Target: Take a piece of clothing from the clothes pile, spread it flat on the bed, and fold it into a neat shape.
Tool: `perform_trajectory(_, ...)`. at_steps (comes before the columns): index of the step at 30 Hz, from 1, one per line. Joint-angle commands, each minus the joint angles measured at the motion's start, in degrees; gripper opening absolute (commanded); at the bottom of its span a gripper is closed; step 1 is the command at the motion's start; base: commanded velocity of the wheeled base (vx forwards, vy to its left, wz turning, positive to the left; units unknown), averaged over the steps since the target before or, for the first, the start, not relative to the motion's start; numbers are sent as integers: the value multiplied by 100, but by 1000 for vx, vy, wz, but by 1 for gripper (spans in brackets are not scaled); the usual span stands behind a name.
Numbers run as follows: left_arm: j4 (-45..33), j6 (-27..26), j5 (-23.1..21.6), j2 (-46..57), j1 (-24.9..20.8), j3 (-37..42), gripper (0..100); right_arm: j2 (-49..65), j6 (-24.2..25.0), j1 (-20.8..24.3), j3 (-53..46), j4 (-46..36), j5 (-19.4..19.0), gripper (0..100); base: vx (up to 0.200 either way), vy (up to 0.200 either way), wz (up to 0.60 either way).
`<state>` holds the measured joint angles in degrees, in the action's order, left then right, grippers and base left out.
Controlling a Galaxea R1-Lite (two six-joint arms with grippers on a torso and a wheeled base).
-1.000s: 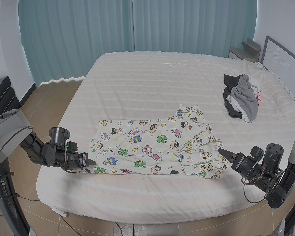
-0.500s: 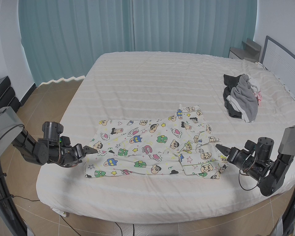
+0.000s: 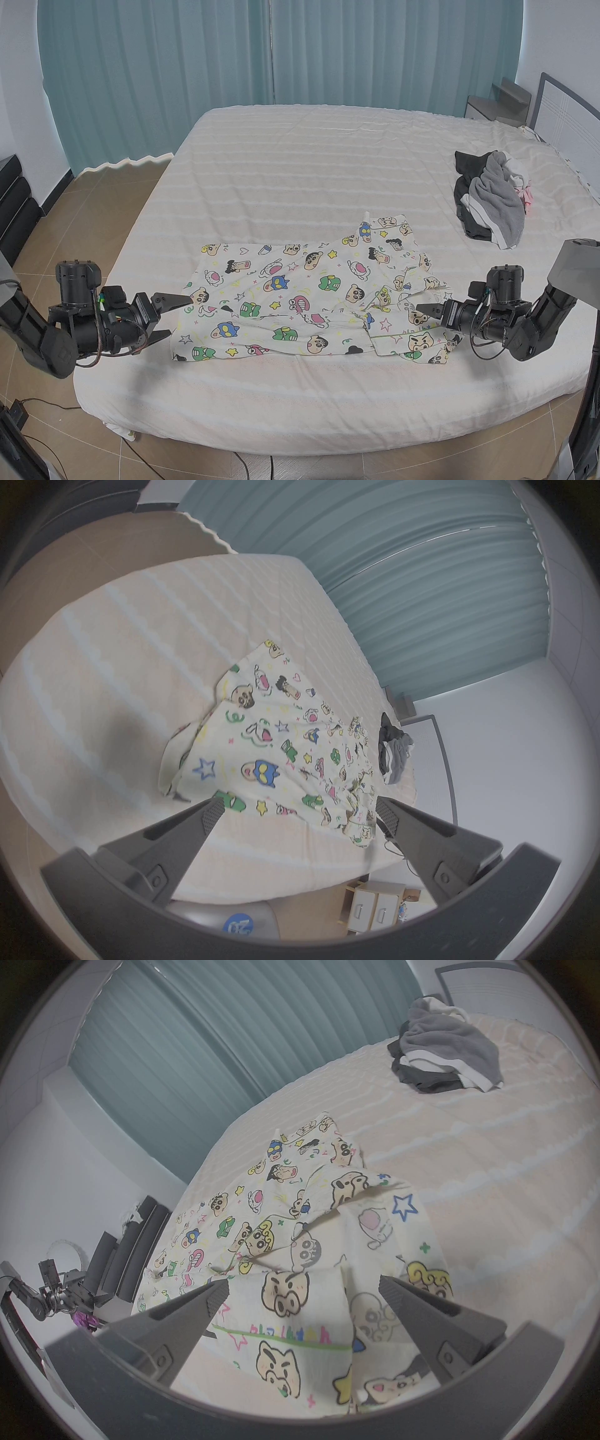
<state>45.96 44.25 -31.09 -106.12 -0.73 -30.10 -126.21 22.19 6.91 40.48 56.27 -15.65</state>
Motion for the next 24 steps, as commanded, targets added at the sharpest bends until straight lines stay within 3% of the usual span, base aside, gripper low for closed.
perform_trajectory(1, 344, 145, -135, 4, -24, 523, 100, -167, -127, 12, 328, -160, -272, 100, 0, 0, 0)
perform_trajectory(7, 388, 180, -240, -32, -15, 610, 100, -440, -127, 100, 478, -187, -518, 100, 0, 0, 0)
perform_trajectory(19, 695, 180, -302, -84, -24, 839, 100, -659, -136, 109, 917, -512, -518, 100, 0, 0, 0)
perform_trajectory(20, 713, 180, -302, -84, -24, 865, 100, -659, -136, 109, 926, -512, -527, 0, 0, 0, 0)
perform_trajectory(24, 713, 180, -302, -93, -24, 909, 100, -633, -127, 65, 909, -468, -641, 0, 0, 0, 0)
